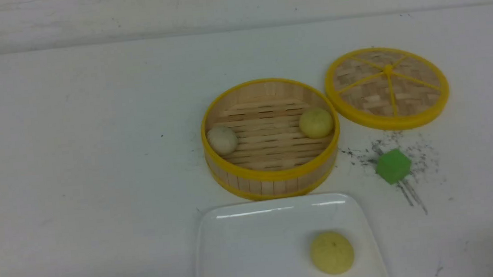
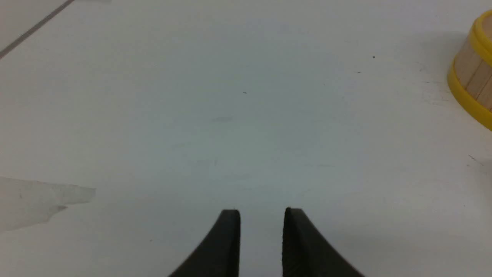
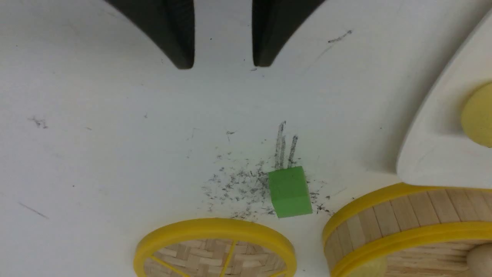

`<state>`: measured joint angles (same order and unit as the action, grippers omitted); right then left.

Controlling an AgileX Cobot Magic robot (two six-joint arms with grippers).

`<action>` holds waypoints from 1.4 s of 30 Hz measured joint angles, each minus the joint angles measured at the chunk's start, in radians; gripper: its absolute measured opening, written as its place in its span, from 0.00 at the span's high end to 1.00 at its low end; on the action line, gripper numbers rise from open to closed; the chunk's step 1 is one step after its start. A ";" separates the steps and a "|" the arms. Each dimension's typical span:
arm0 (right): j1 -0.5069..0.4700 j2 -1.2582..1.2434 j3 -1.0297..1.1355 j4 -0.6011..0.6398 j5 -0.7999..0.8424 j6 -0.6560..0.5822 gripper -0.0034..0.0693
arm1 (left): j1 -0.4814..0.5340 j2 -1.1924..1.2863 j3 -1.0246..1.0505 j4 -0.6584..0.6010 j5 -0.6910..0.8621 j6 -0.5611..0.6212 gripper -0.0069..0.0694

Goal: Put the steamed buns into the plate on the white tablecloth.
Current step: 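Reach toward a bun in the bamboo steamer with the right gripper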

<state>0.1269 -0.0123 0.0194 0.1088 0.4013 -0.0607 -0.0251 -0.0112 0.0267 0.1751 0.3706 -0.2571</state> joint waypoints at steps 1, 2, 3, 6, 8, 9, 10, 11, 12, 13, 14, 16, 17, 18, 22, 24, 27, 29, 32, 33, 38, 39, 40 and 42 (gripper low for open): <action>0.000 0.000 0.000 0.000 0.000 0.000 0.62 | 0.000 0.000 0.000 0.000 0.000 0.000 0.65; 0.000 0.000 0.000 0.000 0.000 0.000 0.62 | 0.000 0.000 0.000 0.000 0.000 0.000 0.65; 0.000 0.000 0.000 0.000 0.000 0.000 0.62 | 0.000 0.000 0.000 0.000 0.000 0.000 0.65; 0.000 0.000 0.000 0.000 0.000 0.000 0.62 | 0.000 0.000 0.000 0.000 0.000 0.000 0.64; 0.000 0.000 0.000 0.000 0.000 0.000 0.62 | 0.000 0.000 0.000 0.000 0.000 0.000 0.63; 0.000 0.000 0.000 0.000 0.000 0.000 0.62 | 0.000 0.000 0.000 0.000 0.000 0.000 0.63; 0.000 0.000 0.000 0.000 0.000 0.000 0.62 | 0.000 0.000 0.000 0.000 0.000 0.000 0.63; 0.000 0.000 0.000 0.000 0.000 0.000 0.62 | 0.000 0.000 0.000 0.000 0.000 0.000 0.63; 0.000 0.000 0.000 0.000 0.000 0.000 0.62 | 0.000 0.000 0.000 0.000 0.000 0.000 0.63; 0.000 0.000 0.000 0.000 0.000 0.000 0.62 | 0.000 0.000 0.000 0.000 0.000 0.000 0.63; 0.000 0.000 0.000 0.000 0.000 0.000 0.62 | 0.000 0.000 0.000 0.000 0.000 0.000 0.63; 0.000 0.000 0.000 0.000 0.000 0.000 0.62 | 0.000 0.000 0.000 0.000 0.000 0.000 0.63; 0.000 0.000 0.000 0.000 0.000 0.000 0.62 | 0.000 0.000 0.000 0.000 0.000 0.000 0.63; 0.000 0.000 0.000 0.000 0.000 0.000 0.62 | 0.000 0.000 0.000 0.000 0.000 0.000 0.63; 0.000 0.000 0.000 0.000 0.000 0.000 0.62 | 0.000 0.000 0.000 0.000 0.000 0.000 0.63; 0.000 0.000 0.000 0.000 0.000 0.000 0.62 | 0.000 0.000 0.000 0.000 0.000 0.000 0.62; 0.000 0.000 0.000 0.001 0.000 0.000 0.62 | 0.000 0.000 0.000 0.000 0.000 0.000 0.62; 0.000 0.000 0.000 0.001 0.000 0.000 0.62 | 0.000 0.000 0.000 0.000 0.000 0.000 0.62; 0.000 0.000 0.000 0.001 0.000 0.000 0.62 | 0.000 0.000 0.000 0.000 0.000 0.000 0.62; 0.000 0.000 0.000 0.000 0.000 0.000 0.62 | 0.000 0.000 0.000 0.000 0.000 0.000 0.61; 0.000 0.000 0.000 0.000 0.000 0.000 0.62 | 0.000 0.000 0.000 0.013 0.000 0.000 0.60; 0.000 0.000 0.000 0.000 0.000 0.000 0.62 | 0.000 0.000 0.000 0.017 0.000 0.000 0.60; 0.000 0.000 0.000 0.000 0.000 0.000 0.62 | 0.000 0.000 0.000 0.018 0.000 0.000 0.60; 0.000 0.000 0.000 0.006 0.000 0.004 0.62 | 0.000 0.000 0.000 -0.006 0.000 -0.021 0.60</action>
<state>0.1269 -0.0123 0.0194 0.1148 0.4013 -0.0567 -0.0251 -0.0112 0.0267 0.1687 0.3706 -0.2782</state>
